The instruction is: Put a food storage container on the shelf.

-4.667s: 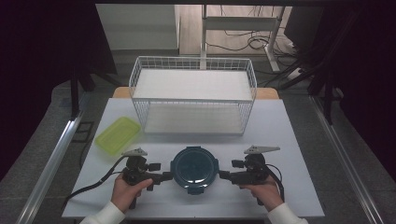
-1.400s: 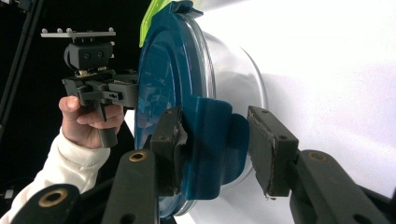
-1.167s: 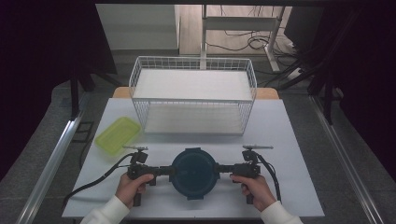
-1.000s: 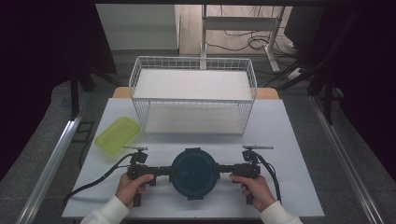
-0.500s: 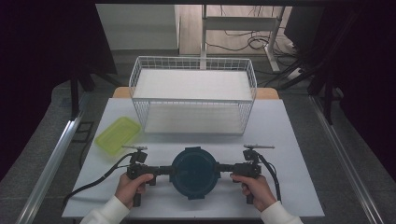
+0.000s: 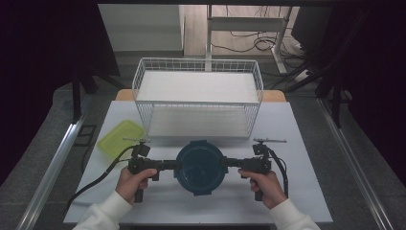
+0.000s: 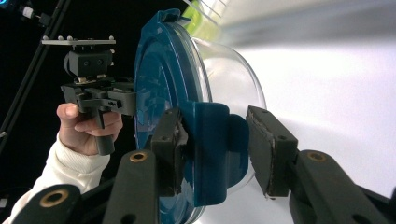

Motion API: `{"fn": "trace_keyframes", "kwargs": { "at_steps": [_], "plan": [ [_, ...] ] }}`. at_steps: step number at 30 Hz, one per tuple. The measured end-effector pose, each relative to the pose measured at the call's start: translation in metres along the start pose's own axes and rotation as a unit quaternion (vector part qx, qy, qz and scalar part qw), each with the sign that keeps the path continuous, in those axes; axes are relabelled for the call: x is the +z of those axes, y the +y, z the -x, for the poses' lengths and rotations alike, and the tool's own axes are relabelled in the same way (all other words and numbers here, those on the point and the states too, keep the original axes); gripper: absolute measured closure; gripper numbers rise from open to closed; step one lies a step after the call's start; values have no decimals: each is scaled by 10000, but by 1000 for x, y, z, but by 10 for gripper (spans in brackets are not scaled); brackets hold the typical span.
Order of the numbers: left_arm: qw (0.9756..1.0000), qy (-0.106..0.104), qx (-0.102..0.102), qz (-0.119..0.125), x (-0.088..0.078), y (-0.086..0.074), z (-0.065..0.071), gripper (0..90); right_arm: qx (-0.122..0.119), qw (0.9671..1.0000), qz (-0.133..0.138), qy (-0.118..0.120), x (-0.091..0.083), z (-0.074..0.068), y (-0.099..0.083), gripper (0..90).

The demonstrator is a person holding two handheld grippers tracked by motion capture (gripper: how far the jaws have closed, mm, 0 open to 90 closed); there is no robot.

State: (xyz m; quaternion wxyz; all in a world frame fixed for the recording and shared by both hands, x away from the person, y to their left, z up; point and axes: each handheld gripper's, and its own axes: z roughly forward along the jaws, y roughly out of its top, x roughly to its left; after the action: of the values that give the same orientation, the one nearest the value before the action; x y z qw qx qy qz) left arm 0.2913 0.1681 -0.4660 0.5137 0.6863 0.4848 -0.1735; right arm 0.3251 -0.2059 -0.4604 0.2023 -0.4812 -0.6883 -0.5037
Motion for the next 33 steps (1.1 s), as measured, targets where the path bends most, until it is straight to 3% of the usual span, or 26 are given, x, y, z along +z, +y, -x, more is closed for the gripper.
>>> {"fn": "trace_keyframes", "kwargs": {
  "at_steps": [12, 20, 27, 33],
  "plan": [
    [9992, 37, 301, 277, -22, 44, 27, 576, -332, 9993, 164, 12, -12, -35, 47, 575],
    [9985, 61, 368, 401, -32, 80, 36, 576, -399, 9989, 259, 44, -16, -49, 82, 575],
    [9968, 153, 595, 517, -44, 117, 50, 576, -398, 9984, 377, 158, -19, -60, 113, 575],
    [9966, 141, 629, 516, -47, 141, 52, 576, -455, 9979, 432, 165, -21, -67, 136, 575]
  ]
}}
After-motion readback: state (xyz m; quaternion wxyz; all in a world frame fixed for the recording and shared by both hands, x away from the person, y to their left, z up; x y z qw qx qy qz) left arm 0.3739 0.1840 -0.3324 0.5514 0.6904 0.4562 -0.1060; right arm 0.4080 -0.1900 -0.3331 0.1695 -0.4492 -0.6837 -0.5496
